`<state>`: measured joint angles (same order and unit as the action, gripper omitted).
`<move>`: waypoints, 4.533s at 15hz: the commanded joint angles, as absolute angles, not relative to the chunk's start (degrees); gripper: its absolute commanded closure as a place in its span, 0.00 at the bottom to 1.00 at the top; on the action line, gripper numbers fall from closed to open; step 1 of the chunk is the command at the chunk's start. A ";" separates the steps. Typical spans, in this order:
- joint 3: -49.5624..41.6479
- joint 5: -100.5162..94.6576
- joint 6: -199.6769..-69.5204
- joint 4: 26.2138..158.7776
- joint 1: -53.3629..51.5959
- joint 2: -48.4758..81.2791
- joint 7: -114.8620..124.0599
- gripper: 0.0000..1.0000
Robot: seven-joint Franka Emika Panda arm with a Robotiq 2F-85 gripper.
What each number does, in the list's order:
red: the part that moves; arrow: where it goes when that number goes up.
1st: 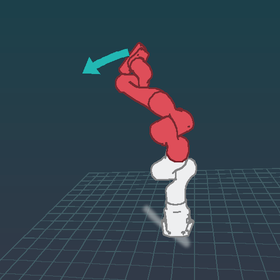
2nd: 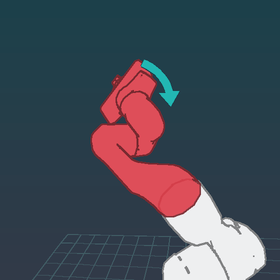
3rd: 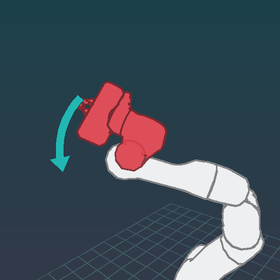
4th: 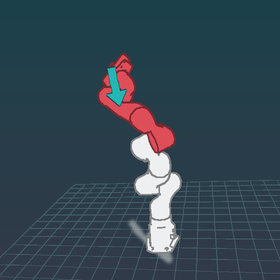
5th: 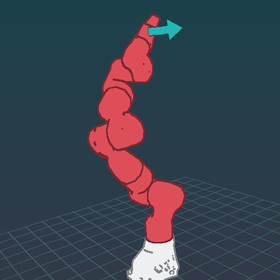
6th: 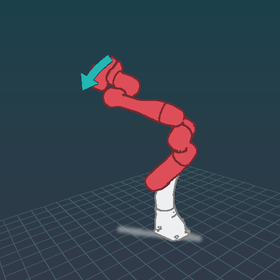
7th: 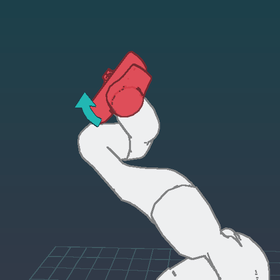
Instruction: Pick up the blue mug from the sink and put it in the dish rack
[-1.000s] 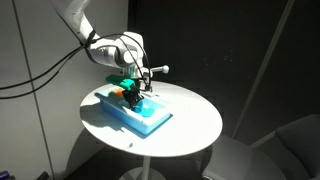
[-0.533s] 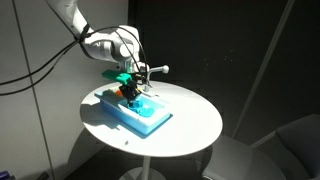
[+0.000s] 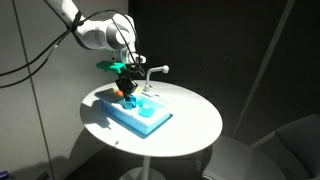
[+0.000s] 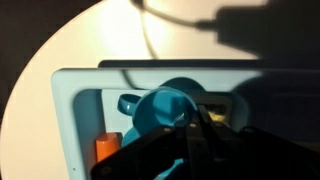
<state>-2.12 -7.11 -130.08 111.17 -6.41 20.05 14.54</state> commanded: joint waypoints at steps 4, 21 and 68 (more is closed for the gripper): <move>-1.49 -9.36 -120.93 113.07 -7.91 13.29 19.84 0.99; 2.64 -11.20 -109.71 101.43 -8.31 14.41 18.62 0.99; 4.71 -8.13 -124.67 86.63 -10.87 32.10 0.87 0.97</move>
<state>5.09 -7.79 -124.57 87.74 -10.99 31.70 1.92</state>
